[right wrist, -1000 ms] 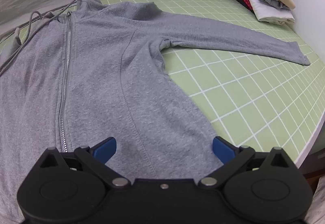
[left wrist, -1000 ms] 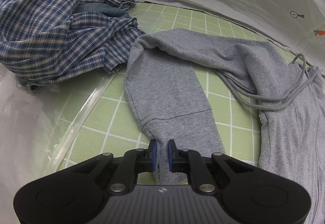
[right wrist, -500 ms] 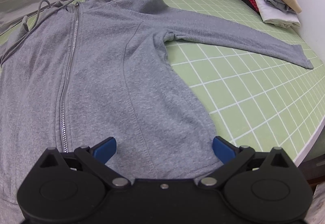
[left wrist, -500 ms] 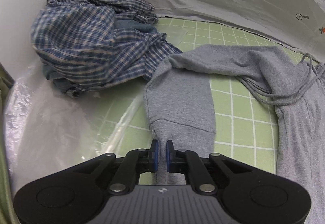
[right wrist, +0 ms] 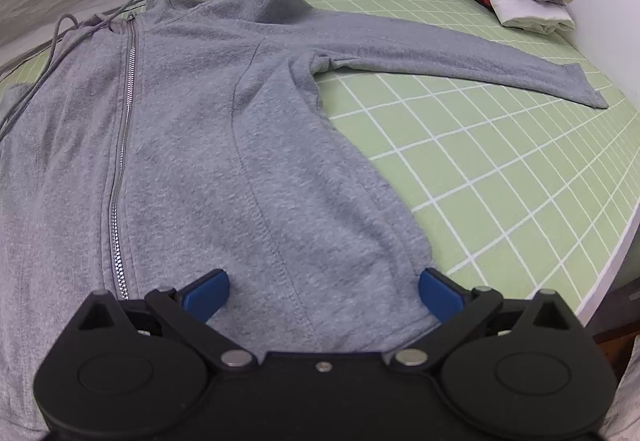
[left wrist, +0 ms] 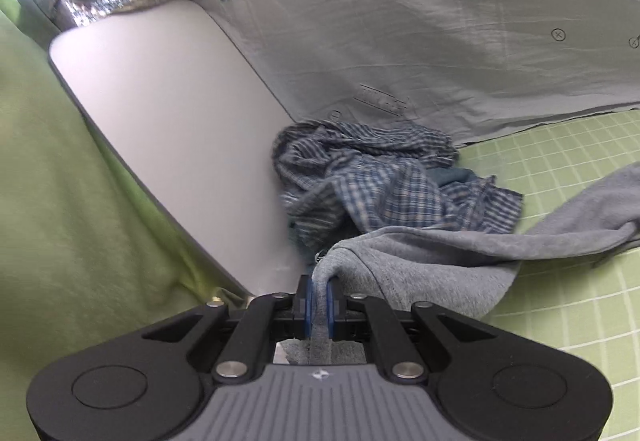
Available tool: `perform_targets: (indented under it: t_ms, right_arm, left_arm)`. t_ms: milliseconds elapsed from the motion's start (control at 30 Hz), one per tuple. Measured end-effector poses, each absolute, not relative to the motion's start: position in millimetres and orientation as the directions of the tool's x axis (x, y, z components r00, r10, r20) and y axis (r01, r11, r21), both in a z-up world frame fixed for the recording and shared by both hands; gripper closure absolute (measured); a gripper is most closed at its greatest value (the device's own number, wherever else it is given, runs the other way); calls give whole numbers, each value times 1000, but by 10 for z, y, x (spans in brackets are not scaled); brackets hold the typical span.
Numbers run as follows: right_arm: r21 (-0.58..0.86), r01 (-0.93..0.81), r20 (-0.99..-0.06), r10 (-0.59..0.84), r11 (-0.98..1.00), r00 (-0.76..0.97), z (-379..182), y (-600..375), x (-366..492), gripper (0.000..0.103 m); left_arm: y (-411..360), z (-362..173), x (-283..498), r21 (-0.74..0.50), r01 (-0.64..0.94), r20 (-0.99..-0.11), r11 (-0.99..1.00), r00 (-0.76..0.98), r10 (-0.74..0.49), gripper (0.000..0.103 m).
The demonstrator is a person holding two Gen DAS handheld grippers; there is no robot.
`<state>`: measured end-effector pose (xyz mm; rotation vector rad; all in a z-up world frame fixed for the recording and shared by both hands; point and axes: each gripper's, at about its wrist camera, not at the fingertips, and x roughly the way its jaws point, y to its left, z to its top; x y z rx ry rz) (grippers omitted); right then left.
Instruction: Fold clothes
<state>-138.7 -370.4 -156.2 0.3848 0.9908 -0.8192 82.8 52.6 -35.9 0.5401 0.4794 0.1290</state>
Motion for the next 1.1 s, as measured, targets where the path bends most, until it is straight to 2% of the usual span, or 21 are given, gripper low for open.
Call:
perform_targets:
  t_ms: [100,200,333,400,467,600,700,833,900,1000,1033,1100]
  right_arm:
    - [-69,762,-853,-434,643,289,-1560,-3692,-1383,0]
    - [-68,766,-853,-435,639,287,-1563,-3698,-1377,0]
    - [-69,768,-856,-434,636,282,-1567,-3710,-1365,0]
    - [-69,769,-858,-431,636,279,-1567,-3713,-1360,0]
    - [-70,766,-861,-426,639,277,-1567,-3724,-1356,0]
    - [-70,760,-867,-416,646,274,-1565,-3746,-1343,0]
    - [-68,759,-871,-409,647,271,-1564,-3763,-1329,0]
    - [-69,760,-872,-409,646,268,-1562,-3763,-1318,0]
    - [-70,762,-872,-410,644,267,-1562,-3759,-1317,0]
    - [-68,768,-870,-414,637,267,-1567,-3757,-1317,0]
    - [-68,770,-870,-416,635,266,-1567,-3754,-1316,0]
    - [-68,774,-868,-420,630,265,-1570,-3747,-1314,0]
  left_arm:
    - [708,-395,758,625,-68,-310,778,893,327,95]
    - [837,-590,715,696,-67,-307,715,873,380,94]
    - [958,-879,656,646,21,-479,763,790,383,94]
    - [1015,-1022,616,575,47,-582,817,726,368,93]
    - [1065,-1089,560,507,35,-643,861,681,351,92]
    - [1102,-1161,352,376,28,-739,926,612,282,91]
    - [1176,-1162,313,214,34,-803,976,576,156,87]
    - [1407,-966,371,-27,-37,-800,999,600,1,72]
    - [1537,-853,413,-149,-75,-776,986,626,-70,58]
    - [1765,-762,498,-321,-160,-732,934,667,-137,54]
    - [1812,-770,531,-336,-189,-732,923,669,-130,53]
    - [1820,-855,653,-267,-235,-780,935,622,-67,52]
